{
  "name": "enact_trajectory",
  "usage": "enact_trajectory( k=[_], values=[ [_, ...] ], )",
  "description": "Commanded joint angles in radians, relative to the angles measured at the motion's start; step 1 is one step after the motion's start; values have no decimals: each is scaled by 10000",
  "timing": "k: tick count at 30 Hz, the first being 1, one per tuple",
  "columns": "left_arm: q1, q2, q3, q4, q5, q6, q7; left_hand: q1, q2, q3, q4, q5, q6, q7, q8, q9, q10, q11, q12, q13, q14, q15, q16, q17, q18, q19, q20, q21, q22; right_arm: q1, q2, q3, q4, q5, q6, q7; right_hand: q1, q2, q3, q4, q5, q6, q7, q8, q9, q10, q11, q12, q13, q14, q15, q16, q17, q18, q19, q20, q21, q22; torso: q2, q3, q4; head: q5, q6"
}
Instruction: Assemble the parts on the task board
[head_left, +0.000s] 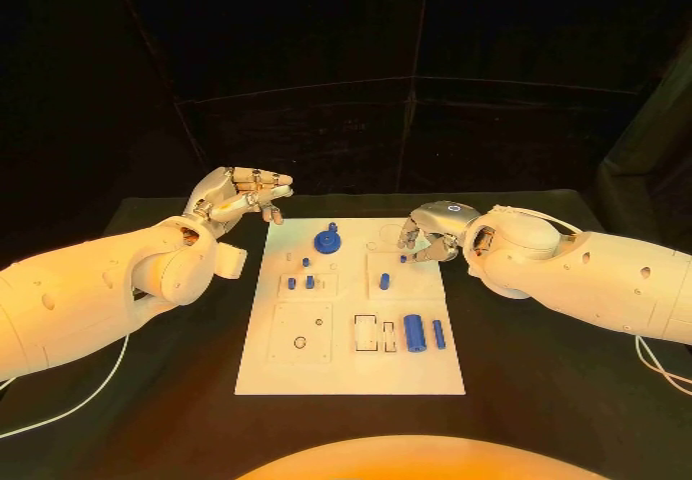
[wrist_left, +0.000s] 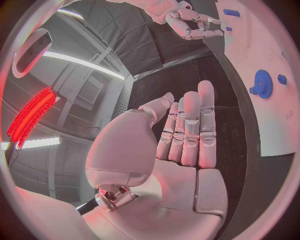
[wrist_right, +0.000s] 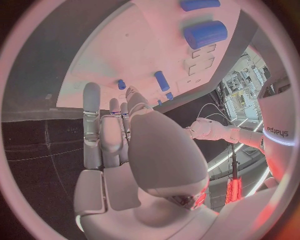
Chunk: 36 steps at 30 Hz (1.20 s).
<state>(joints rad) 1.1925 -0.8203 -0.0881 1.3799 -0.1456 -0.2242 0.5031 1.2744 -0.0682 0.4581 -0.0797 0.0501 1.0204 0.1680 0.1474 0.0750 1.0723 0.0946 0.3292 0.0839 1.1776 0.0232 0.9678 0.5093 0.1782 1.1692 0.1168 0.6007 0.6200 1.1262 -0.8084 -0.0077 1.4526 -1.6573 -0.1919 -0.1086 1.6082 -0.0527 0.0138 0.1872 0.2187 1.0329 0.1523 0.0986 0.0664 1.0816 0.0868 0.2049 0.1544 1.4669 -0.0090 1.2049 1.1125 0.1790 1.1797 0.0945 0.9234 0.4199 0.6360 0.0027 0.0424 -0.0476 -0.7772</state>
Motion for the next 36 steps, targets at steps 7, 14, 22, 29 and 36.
enact_trajectory(
  k=[7, 14, 22, 29, 36],
  values=[
    [12, -102, 6, 113, 507, -43, 298, -38, 78, -34, 59, -18, 27, 36, 33, -2, 27, 27, 51, 16, 10, -85, -19, -32, 51, 44, -14, -66, -31, -49, 206, 4, -167, -459, 555, -82, 101, 5, 417, 9, -14, 133, 37, -110, 9, 146, 13, -175, -345, 198, 87, 43, 0, 52, 54, 7, 60, 20, 27, 19, -15, 33, -46],
    [13, -116, 6, 163, 510, -51, 249, -64, 80, -49, 75, -18, 3, 63, 29, -11, 0, 44, 61, 14, 16, -76, -14, -47, 47, 58, -13, -81, -47, -121, 376, 3, -311, -602, 763, -145, 124, -77, 1025, -8, -176, 254, 31, -185, 11, 314, 4, -292, -667, 200, 76, 39, 1, 53, 31, 2, 109, 47, 28, 19, -4, 24, -86],
    [13, -125, 6, 160, 511, -47, 208, -87, 84, -62, 89, -18, -16, 79, 28, -17, -23, 57, 70, 14, 19, -66, -10, -59, 42, 70, -9, -96, -61, -200, 543, 3, -458, -667, 919, -187, 16, -217, 1736, -40, -297, 389, 15, -240, 16, 493, -14, -368, -899, 204, 58, 40, 9, 41, 60, -2, 226, 161, 20, 14, -8, 36, -103],
    [13, -134, 5, 141, 511, -43, 164, -102, 82, -72, 98, -18, -32, 87, 26, -22, -41, 65, 77, 13, 21, -59, -7, -68, 40, 78, -6, -108, -72, -230, 619, 2, -531, -801, 1016, -368, -444, -552, 3356, -241, -788, 536, -13, -299, 18, 679, -6, -496, -918, 213, 42, 67, 49, 21, 85, 4, 442, 379, 15, 19, -13, 54, -115],
    [13, -136, 5, 116, 512, -32, 108, -142, 71, -100, 119, -18, -62, 101, 24, -31, -76, 79, 91, 12, 21, -47, -2, -86, 36, 91, 2, -131, -94, -243, 651, 2, -533, -1047, 751, -633, -733, -610, 4424, -686, -998, 808, -65, -222, 56, 1030, -122, -392, -881, 331, -63, 432, 458, -107, 448, -61, 1071, 1302, 13, 22, -15, 55, -131]
  ],
)
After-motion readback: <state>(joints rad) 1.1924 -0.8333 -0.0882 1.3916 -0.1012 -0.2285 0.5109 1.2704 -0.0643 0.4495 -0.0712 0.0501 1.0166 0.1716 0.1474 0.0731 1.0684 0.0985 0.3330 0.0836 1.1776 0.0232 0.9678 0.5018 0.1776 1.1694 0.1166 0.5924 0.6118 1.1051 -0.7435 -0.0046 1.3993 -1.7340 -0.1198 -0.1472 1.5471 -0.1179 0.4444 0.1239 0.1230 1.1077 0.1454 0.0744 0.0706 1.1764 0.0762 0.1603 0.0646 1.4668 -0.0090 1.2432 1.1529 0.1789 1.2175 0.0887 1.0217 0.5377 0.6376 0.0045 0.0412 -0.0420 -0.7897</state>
